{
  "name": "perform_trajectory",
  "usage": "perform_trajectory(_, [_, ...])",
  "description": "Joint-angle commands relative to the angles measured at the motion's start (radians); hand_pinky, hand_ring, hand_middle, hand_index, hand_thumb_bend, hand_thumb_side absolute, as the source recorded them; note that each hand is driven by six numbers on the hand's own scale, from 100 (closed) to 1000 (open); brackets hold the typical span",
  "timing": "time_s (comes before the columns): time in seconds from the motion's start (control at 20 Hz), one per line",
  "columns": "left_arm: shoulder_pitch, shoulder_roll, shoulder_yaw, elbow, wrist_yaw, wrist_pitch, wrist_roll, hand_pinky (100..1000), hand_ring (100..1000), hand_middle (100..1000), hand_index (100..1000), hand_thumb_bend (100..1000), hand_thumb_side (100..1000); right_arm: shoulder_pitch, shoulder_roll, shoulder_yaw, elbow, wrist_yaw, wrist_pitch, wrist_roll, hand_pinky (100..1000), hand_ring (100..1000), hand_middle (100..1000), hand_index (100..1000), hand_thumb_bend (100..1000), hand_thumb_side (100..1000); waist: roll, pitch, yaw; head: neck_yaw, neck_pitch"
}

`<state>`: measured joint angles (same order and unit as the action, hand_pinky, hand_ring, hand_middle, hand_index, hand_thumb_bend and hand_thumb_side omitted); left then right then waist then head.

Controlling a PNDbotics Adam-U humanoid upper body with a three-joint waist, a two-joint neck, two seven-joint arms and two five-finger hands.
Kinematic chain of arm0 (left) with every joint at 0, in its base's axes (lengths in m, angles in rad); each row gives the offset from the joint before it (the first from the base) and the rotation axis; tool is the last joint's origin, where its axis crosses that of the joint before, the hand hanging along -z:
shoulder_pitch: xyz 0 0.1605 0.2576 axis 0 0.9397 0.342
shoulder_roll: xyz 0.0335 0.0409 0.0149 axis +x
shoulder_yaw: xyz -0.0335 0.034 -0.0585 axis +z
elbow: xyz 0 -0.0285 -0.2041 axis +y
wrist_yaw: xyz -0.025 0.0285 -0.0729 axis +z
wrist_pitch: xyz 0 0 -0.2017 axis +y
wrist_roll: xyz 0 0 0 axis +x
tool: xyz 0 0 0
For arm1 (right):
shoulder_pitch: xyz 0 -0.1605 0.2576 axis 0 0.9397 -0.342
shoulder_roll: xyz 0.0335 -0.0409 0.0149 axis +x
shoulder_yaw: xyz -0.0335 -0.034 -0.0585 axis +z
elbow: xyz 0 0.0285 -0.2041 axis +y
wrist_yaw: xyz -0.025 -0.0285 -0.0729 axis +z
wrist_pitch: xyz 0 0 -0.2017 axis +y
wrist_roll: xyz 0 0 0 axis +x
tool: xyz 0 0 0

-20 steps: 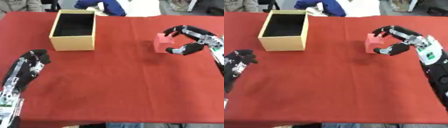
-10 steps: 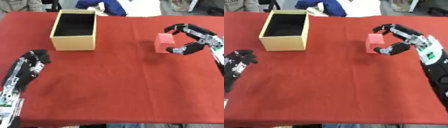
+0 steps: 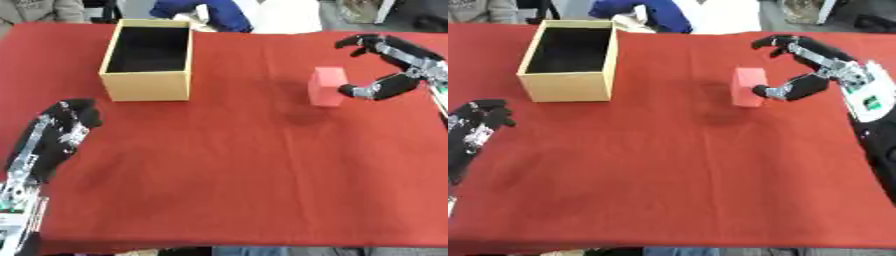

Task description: Pick up objects on the table and place them in the box.

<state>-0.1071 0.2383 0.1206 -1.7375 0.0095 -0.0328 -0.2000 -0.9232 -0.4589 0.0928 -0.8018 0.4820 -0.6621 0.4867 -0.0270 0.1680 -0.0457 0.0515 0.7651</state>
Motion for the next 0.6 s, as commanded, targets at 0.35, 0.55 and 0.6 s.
perform_trajectory(0.35, [-0.017, 0.020, -0.008, -0.016, 0.000, -0.007, -0.009, 1000, 600, 594, 738, 489, 546, -0.037, -0.020, -0.044, 0.067, 0.075, 0.006, -0.029, 850, 986, 877, 949, 375, 469, 0.010, 0.005, 0.020, -0.013, 0.005])
perform_trajectory(0.55, [-0.022, 0.019, -0.011, -0.019, -0.003, -0.011, -0.011, 1000, 600, 594, 738, 489, 548, -0.043, -0.018, -0.054, 0.089, 0.093, 0.011, -0.046, 850, 987, 873, 948, 356, 475, 0.016, 0.019, 0.028, -0.018, 0.005])
perform_trajectory(0.6, [-0.023, 0.018, -0.012, -0.020, -0.004, -0.012, -0.012, 1000, 600, 594, 739, 488, 548, -0.044, -0.017, -0.057, 0.094, 0.097, 0.013, -0.050, 850, 987, 872, 948, 351, 478, 0.017, 0.022, 0.031, -0.019, 0.005])
